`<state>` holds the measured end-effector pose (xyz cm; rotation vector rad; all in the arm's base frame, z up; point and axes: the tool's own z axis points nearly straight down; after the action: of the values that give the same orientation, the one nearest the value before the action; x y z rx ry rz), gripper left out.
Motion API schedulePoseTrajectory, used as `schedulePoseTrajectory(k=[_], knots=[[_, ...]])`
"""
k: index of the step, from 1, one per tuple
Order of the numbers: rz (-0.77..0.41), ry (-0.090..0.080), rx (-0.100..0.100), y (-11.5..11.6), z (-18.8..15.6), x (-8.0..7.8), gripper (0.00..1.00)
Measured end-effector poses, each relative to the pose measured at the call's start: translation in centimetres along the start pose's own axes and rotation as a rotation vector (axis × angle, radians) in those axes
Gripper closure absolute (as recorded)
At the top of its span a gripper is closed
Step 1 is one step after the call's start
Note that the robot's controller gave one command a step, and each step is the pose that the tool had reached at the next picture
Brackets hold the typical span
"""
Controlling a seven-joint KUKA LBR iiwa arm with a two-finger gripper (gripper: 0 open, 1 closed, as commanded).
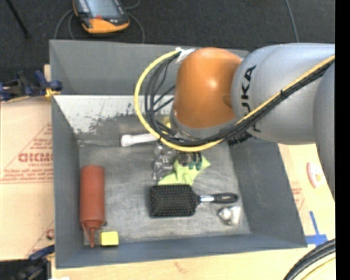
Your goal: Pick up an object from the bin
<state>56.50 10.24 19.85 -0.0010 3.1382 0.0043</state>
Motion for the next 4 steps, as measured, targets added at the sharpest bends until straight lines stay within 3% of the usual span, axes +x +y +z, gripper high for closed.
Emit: schedulePoseTrajectory(k=[1, 2, 3, 4], knots=[[0.001, 0.0, 0.0, 0.0, 0.0, 0.0, 0.0], [0.001, 0.0, 0.0, 0.0, 0.0, 0.0, 0.0], [-0.071, -0.006, 0.002, -2.3, 3.7, 1.1, 0.0], [-0.095, -0.004, 0.003, -3.2, 5.0, 1.6, 0.0]])
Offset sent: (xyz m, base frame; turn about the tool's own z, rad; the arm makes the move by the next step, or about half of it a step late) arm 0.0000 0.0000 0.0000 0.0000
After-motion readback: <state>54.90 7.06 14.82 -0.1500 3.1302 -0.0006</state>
